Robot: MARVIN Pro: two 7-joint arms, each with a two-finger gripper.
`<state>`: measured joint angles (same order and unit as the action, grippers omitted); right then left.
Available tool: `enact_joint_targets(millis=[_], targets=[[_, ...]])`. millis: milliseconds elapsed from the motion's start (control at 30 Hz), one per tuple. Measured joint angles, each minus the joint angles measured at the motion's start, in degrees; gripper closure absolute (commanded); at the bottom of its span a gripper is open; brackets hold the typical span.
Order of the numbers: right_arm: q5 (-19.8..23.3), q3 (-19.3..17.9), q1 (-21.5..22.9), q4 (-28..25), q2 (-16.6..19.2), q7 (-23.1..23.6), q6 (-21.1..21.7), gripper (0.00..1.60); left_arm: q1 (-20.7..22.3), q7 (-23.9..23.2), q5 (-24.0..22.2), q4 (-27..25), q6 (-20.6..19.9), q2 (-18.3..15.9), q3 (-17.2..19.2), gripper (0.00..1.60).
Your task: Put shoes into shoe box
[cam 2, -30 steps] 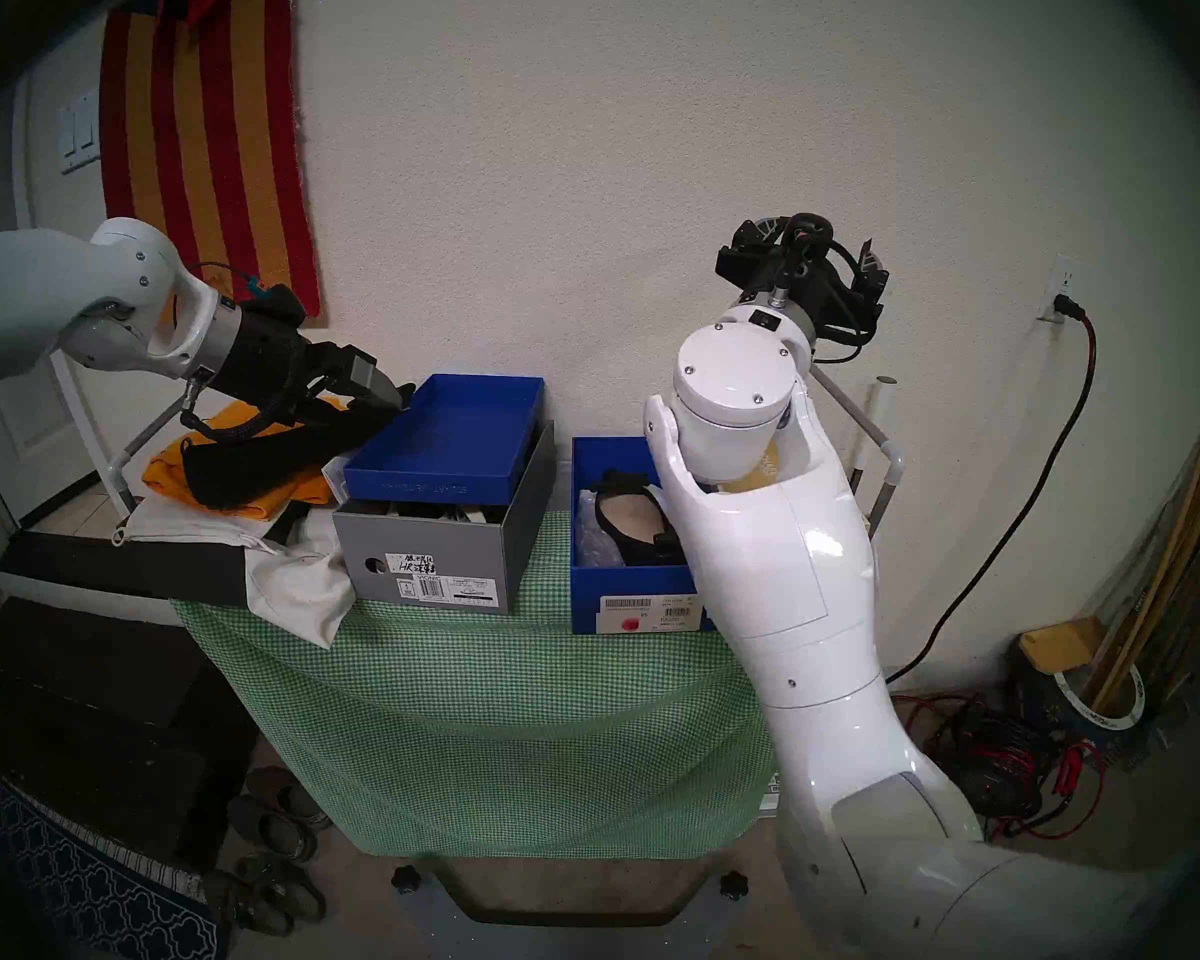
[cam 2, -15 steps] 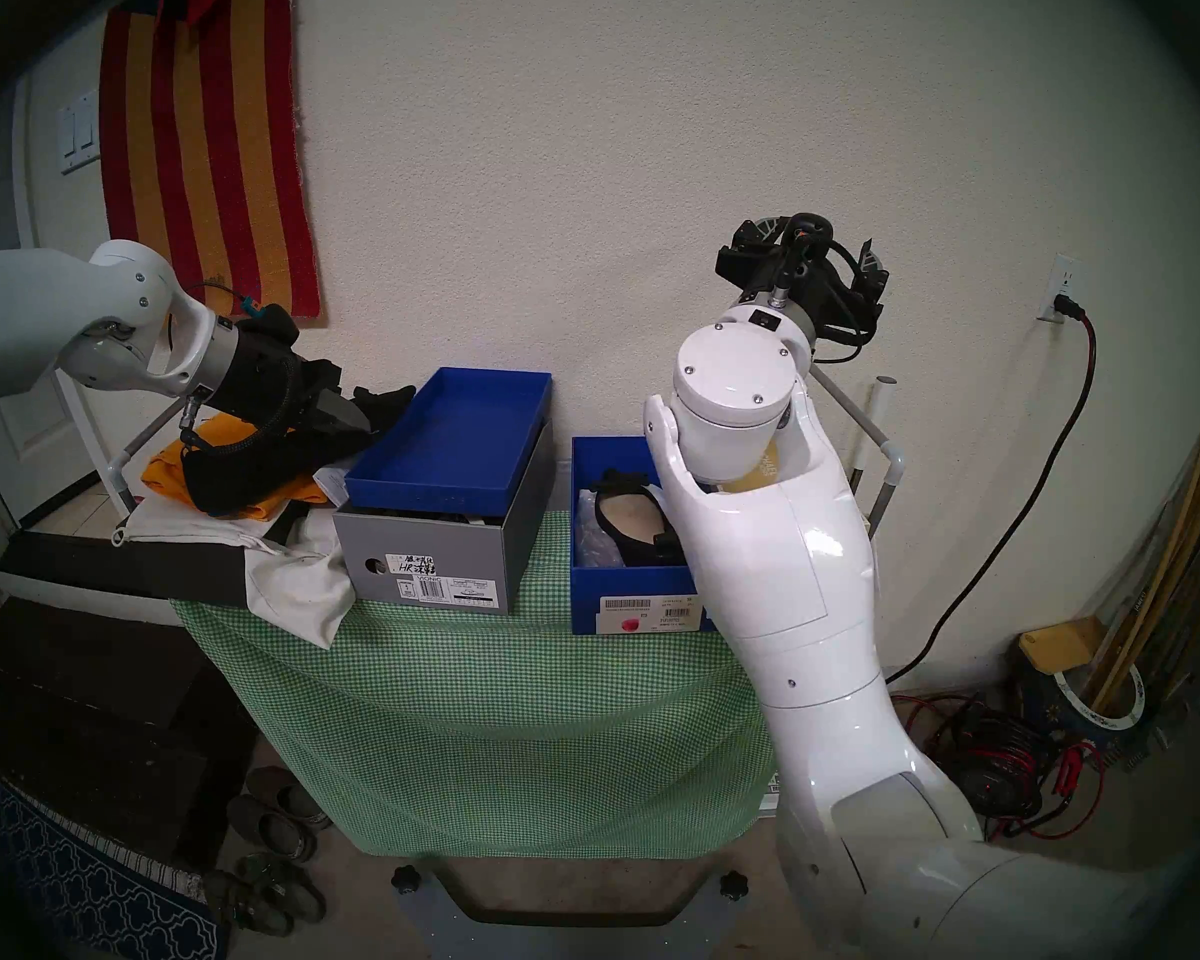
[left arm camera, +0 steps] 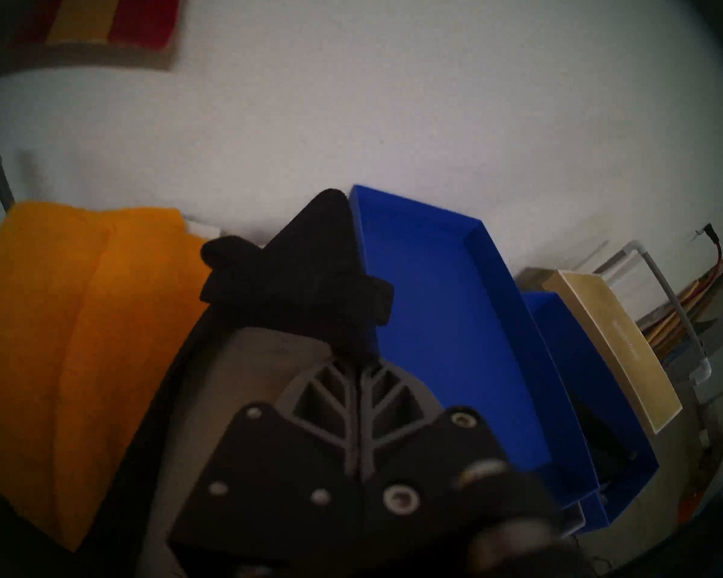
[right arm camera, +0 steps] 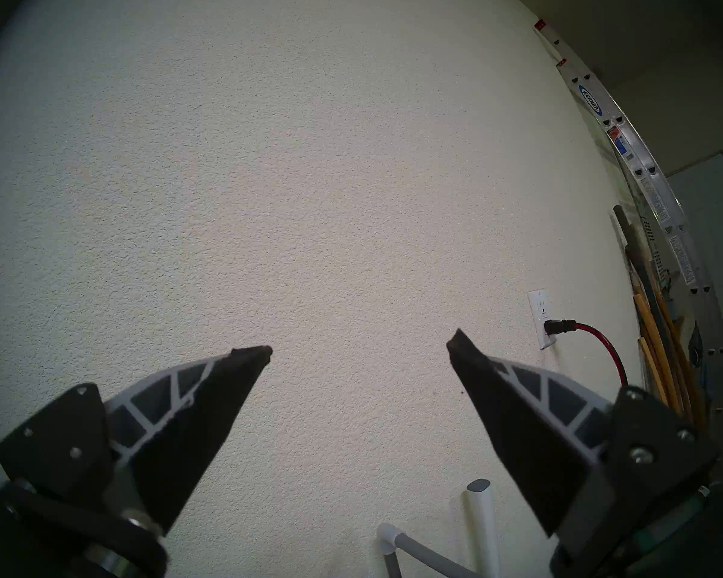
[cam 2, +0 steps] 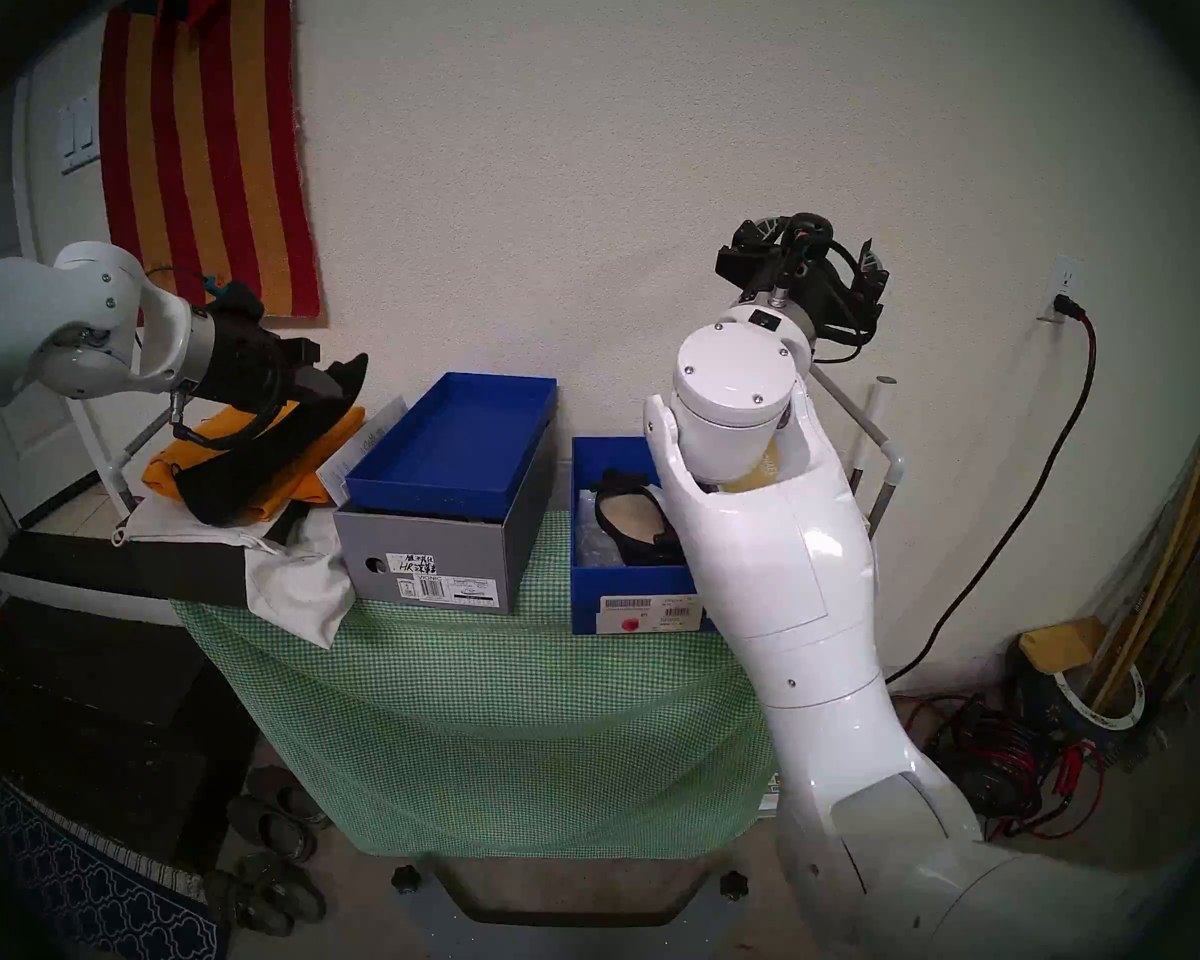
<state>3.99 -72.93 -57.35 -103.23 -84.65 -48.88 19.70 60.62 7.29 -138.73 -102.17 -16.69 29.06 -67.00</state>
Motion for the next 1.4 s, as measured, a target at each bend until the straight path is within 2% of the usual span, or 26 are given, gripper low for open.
enact_joint_targets(millis=[333, 600, 867, 1100, 1400], targets=[[0.0, 0.0, 0.0, 0.0, 0.0, 0.0, 0.0, 0.00, 3.5, 7.8, 0.4, -4.3, 7.0, -1.4, 1.3, 1.60], [0.0, 0.0, 0.0, 0.0, 0.0, 0.0, 0.0, 0.00, 5.1, 10.6, -0.1, -8.6, 11.2, -0.6, 4.6, 1.60], [0.0, 0.0, 0.0, 0.0, 0.0, 0.0, 0.0, 0.00, 6.8, 12.8, -1.2, -11.6, 14.7, 1.9, 9.9, 1.60], [0.0, 0.0, 0.0, 0.0, 0.0, 0.0, 0.0, 0.00, 7.2, 15.2, -2.5, -11.7, 17.8, 4.7, 13.3, 1.60], [0.0, 0.0, 0.0, 0.0, 0.0, 0.0, 0.0, 0.00, 3.7, 15.8, -4.3, -8.7, 21.9, 9.6, 16.4, 1.60]])
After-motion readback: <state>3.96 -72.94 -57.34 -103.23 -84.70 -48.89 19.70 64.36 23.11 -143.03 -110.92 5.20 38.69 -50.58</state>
